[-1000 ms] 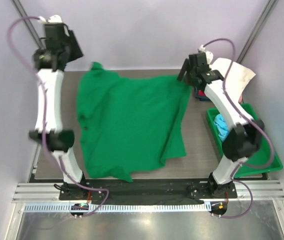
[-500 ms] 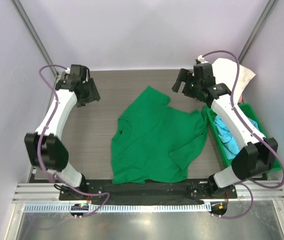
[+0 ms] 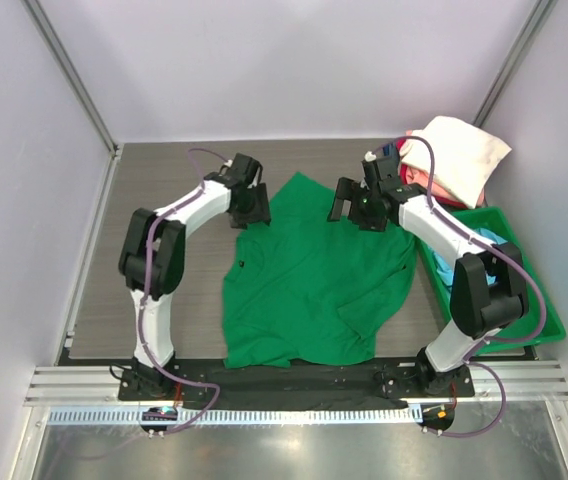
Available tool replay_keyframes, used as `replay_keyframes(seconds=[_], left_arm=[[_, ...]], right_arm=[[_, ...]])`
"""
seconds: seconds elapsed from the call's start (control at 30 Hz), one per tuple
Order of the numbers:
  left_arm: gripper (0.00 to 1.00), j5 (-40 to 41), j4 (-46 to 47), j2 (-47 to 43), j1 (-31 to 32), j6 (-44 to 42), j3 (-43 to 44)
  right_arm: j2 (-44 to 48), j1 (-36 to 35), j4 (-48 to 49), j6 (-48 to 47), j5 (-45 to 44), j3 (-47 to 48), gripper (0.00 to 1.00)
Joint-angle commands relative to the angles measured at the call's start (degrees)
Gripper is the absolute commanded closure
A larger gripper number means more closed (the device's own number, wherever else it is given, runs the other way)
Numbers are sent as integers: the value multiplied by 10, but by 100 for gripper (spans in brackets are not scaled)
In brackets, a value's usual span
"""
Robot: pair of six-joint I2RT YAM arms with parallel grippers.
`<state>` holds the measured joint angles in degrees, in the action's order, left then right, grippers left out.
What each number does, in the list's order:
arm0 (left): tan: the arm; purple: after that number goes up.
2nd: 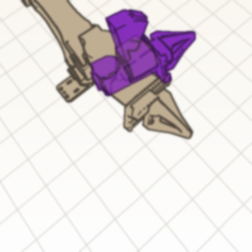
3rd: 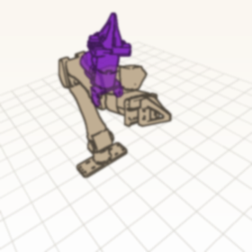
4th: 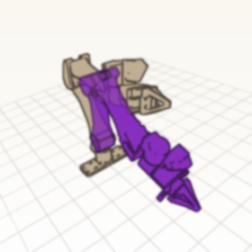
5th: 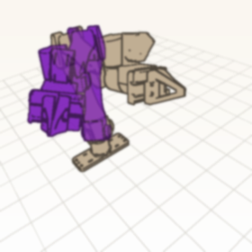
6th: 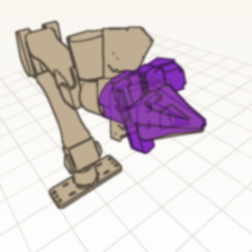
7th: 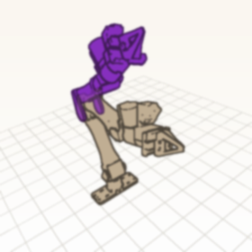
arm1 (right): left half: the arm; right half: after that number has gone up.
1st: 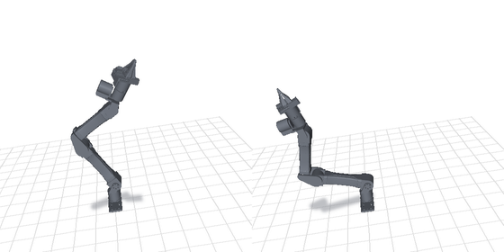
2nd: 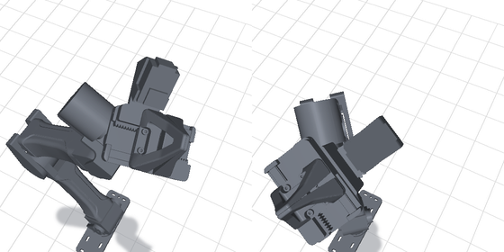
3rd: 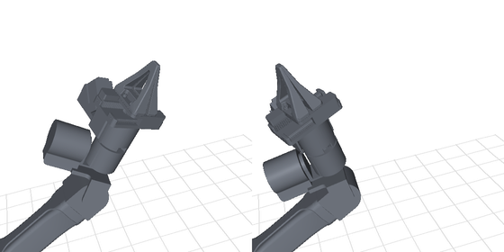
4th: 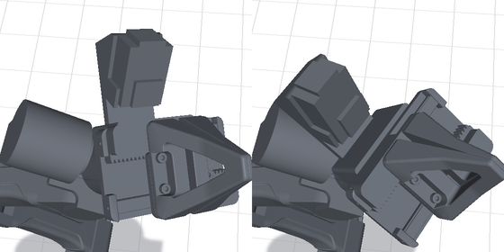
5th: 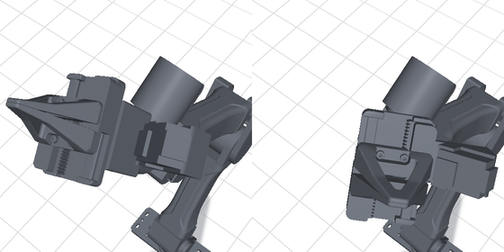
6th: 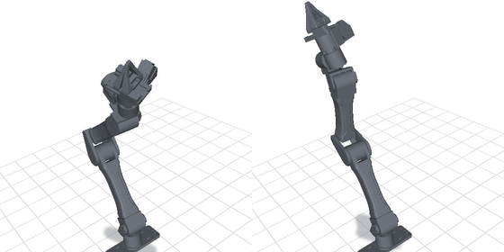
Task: Fold and stack the t-shirts
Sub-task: Flatten the tshirt out
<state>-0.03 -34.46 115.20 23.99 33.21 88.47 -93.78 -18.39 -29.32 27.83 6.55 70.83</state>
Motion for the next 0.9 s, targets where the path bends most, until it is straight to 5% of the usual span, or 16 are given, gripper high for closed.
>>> replay_keyframes(seconds=[0.0, 0.23, 0.57, 0.7, 0.87], left_arm=[[37, -43, 43, 31, 18, 12, 65], [38, -3, -24, 131, 3, 3, 128], [37, 223, -175, 164, -123, -58, 212], [37, 187, -210, 189, -201, -63, 299], [34, 179, -255, 188, -210, -88, 387]], right_arm=[[23, -2, 25, -12, 12, -2, 0], [36, -1, 26, -24, 6, -27, 0], [-1, 3, 26, -34, 16, -4, 0], [-35, 2, 25, -38, 29, 31, 0], [-42, -2, 24, -27, 55, 48, 0]])
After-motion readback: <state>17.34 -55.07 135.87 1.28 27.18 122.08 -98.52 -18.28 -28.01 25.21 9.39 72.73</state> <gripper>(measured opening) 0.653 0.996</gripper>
